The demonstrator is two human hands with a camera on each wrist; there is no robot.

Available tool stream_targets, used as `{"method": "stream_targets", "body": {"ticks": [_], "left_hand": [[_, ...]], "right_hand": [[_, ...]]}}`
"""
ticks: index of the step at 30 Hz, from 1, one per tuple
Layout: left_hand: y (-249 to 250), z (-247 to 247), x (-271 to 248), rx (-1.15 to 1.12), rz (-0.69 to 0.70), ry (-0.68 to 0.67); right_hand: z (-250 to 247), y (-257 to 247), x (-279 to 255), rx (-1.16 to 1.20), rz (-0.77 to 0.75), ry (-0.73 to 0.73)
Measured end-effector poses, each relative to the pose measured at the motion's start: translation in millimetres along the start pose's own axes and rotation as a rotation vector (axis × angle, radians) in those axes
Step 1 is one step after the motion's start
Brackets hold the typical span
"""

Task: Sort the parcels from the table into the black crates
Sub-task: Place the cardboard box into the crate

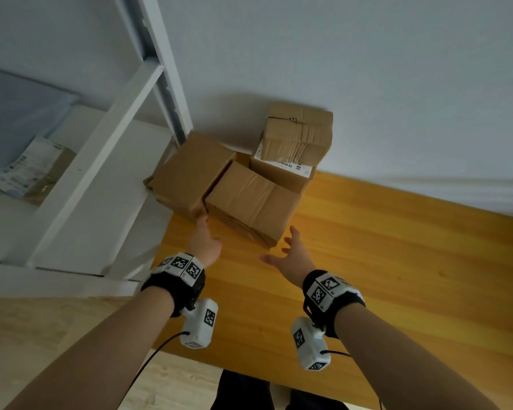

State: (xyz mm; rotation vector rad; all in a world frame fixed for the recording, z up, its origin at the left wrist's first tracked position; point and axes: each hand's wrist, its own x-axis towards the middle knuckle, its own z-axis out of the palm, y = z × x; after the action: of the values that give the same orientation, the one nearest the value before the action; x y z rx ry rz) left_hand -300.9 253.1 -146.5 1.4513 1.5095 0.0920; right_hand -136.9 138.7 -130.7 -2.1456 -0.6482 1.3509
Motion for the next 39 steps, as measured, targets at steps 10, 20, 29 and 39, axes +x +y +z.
{"method": "stream_targets", "body": {"ticks": [10, 20, 29, 39], "left_hand": [[-10, 1, 23, -0.039, 0.004, -0.097], [-1, 7, 20, -0.037, 0.08, -0.11], [11, 11, -22, -0.114, 0.224, -0.087], [52, 33, -98, -0.076, 0.495, 0.002]], "right_hand": [[-3, 7, 16, -0.045, -0.041, 0.244], [-8, 5, 13, 0.059, -0.017, 0.214], [-29, 14, -17, 0.121, -0.091, 0.229], [-85, 43, -86, 0.312, -0.304, 0.225]]}}
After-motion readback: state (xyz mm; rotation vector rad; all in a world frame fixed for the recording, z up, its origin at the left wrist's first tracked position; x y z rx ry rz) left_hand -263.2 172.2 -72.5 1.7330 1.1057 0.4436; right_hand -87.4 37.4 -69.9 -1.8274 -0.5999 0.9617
